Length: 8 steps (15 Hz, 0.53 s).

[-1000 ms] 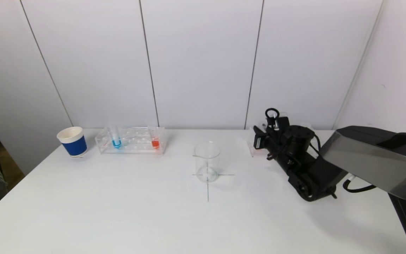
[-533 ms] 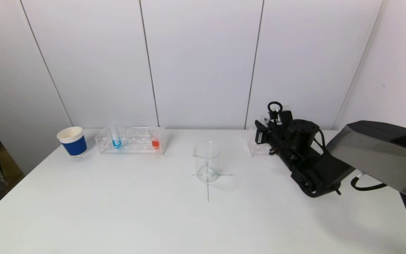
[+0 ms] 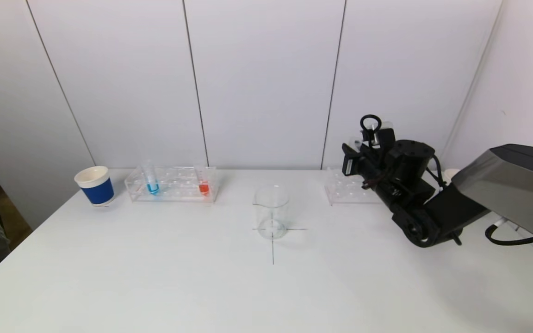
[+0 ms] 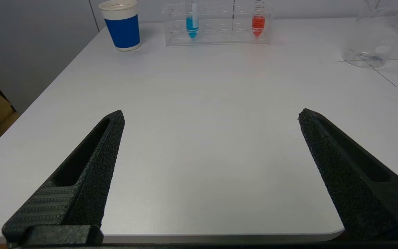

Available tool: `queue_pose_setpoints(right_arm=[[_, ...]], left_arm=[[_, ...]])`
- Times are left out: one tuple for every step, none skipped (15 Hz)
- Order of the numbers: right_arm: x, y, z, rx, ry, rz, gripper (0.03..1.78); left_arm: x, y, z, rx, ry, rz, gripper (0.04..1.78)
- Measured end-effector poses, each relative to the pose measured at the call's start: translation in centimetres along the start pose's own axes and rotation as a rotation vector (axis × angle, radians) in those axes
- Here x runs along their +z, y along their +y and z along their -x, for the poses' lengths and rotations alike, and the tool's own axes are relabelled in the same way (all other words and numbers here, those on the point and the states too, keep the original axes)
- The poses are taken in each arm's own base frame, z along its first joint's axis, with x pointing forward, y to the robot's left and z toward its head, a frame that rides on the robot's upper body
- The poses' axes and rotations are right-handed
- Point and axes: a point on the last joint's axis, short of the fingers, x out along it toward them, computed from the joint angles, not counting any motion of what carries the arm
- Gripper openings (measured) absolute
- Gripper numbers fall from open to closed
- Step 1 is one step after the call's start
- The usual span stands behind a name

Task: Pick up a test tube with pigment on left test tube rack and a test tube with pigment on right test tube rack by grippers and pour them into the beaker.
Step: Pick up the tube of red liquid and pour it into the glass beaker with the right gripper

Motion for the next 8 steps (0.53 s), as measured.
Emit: queue_pose_setpoints(right_arm=[[0.5,0.0,0.1,0.001,-0.005,0.0,0.49],[1.1,-0.1,0.2,0.002,-0.008,0.001,0.49],[1.7,-0.1,0.4,0.006,-0.012,0.002,0.49],[2.4,-0.1,0.5,0.01,-0.015,0.004,0.49],[3.1,0.0,0.7,0.016,-0.021,0.012,0.49],[3.7,0.2,0.8,0.024,-0.024,0.026,0.49],[4.4,0.4,0.9,0.031,-0.033,0.042,0.49],[5.0,0.6,1.1,0.04,-0.047,0.062,0.49]], left_arm=[[0.0,0.0,0.0,0.0,0.0,0.0,1.76],[0.0,0.0,0.0,0.0,0.0,0.0,1.76],[0.0,0.0,0.0,0.0,0.0,0.0,1.76],[0.0,0.0,0.0,0.0,0.0,0.0,1.76],[0.0,0.0,0.0,0.0,0.0,0.0,1.76],[0.0,0.0,0.0,0.0,0.0,0.0,1.76],[0.0,0.0,0.0,0.0,0.0,0.001,1.76],[0.0,0.0,0.0,0.0,0.0,0.0,1.76]])
